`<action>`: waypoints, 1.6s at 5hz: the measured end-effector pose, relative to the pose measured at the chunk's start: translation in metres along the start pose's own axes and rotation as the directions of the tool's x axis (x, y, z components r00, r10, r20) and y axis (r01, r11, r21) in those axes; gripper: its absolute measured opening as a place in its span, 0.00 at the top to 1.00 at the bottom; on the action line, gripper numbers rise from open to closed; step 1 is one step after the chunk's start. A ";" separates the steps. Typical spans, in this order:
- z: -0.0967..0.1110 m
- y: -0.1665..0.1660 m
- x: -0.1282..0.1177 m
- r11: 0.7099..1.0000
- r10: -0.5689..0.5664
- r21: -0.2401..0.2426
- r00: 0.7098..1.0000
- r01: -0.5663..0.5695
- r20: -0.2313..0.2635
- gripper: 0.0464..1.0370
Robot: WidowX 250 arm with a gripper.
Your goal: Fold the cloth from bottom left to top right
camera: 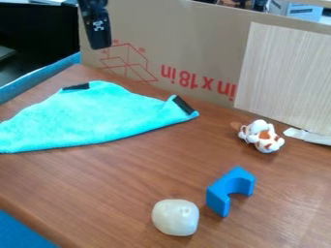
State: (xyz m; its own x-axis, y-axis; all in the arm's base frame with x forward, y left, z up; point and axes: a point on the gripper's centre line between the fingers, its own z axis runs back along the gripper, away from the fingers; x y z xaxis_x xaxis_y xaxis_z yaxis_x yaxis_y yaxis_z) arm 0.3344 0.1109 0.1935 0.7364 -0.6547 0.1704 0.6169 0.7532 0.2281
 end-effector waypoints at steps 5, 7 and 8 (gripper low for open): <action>-0.077 0.011 -0.154 0.819 0.574 -0.018 0.817 -0.574 0.061 0.04; -0.088 0.012 -0.211 0.724 0.672 0.076 0.726 -0.686 0.145 0.04; -0.100 0.012 -0.223 0.712 0.677 0.112 0.721 -0.693 0.152 0.04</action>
State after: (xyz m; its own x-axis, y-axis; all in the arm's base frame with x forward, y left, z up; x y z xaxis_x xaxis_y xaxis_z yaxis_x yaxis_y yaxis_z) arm 0.2054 0.2727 0.0623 0.9060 0.0283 0.4224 -0.1017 0.9831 0.1523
